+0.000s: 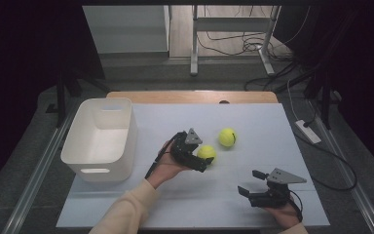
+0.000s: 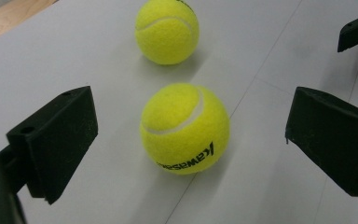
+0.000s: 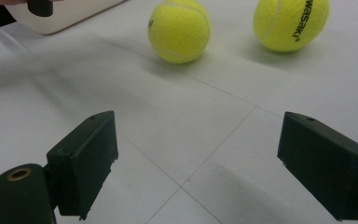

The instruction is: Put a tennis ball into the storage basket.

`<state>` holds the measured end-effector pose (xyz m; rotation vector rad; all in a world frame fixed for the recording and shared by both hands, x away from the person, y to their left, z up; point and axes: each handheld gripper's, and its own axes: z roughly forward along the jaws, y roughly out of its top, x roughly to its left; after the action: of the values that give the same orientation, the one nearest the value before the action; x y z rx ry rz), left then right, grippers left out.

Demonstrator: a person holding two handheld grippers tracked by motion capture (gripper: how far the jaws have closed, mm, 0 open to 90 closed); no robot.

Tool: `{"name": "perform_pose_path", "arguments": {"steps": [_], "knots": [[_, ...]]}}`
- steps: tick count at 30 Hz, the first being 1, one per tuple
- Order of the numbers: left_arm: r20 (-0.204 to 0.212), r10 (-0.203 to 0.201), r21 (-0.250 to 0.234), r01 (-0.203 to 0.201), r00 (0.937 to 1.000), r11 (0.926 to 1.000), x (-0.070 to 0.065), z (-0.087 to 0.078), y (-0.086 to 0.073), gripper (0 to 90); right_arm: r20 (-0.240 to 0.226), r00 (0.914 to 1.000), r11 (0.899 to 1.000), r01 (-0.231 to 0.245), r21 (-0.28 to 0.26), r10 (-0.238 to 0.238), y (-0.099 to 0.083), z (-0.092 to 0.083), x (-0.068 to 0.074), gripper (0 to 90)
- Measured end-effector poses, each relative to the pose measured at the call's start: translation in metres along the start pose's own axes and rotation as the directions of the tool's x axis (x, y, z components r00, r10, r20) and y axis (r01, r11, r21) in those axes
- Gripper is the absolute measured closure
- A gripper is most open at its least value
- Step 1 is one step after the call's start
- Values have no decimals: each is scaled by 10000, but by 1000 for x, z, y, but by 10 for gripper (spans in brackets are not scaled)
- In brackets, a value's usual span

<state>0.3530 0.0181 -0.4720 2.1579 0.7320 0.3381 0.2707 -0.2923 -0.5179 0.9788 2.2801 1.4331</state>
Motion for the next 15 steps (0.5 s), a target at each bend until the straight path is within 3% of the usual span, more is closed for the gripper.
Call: {"name": "perform_pose_path", "arguments": {"steps": [15], "knots": [[177, -147, 519, 138, 9997, 9986, 6, 18, 6, 35, 118, 9999, 9999, -19, -151, 21, 0, -3, -2, 123]]}}
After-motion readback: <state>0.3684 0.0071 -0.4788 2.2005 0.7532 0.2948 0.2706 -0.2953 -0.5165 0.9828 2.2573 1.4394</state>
